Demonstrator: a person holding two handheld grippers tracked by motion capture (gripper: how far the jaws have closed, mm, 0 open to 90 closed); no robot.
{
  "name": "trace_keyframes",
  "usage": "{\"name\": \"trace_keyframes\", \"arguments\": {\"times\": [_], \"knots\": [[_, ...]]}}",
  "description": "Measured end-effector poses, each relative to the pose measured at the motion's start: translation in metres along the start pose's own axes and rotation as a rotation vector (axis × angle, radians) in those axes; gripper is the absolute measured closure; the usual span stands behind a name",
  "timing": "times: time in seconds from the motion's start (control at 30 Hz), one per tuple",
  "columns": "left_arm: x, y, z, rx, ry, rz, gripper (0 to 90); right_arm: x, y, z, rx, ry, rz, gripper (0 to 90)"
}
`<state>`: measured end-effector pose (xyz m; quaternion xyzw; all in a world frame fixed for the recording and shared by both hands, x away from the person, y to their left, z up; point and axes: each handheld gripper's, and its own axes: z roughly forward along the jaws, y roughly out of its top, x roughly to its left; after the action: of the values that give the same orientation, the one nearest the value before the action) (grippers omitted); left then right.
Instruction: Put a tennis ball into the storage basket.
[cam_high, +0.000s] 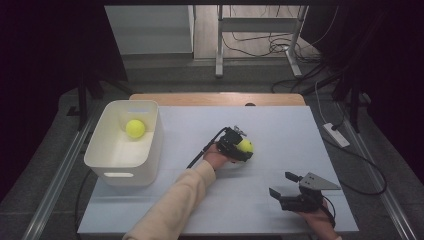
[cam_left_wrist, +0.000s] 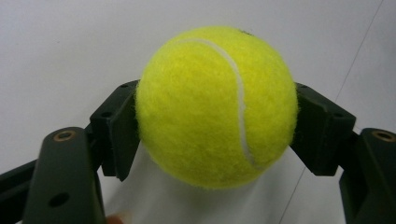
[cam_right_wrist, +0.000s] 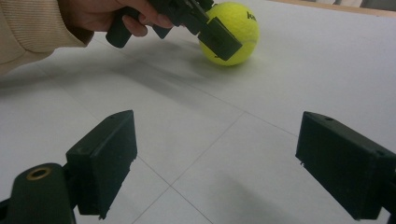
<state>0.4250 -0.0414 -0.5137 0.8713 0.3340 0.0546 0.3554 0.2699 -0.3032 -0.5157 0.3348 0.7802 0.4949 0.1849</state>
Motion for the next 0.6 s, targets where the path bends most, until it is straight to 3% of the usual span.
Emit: {"name": "trace_keyframes", "arguments": {"times": [0.6], "knots": [[0.0, 0.003, -0.025, -0.083, 0.012, 0.02, 27.1, 0.0, 0.0, 0.0, -0.001, -0.002, 0.0, 12.3]]}}
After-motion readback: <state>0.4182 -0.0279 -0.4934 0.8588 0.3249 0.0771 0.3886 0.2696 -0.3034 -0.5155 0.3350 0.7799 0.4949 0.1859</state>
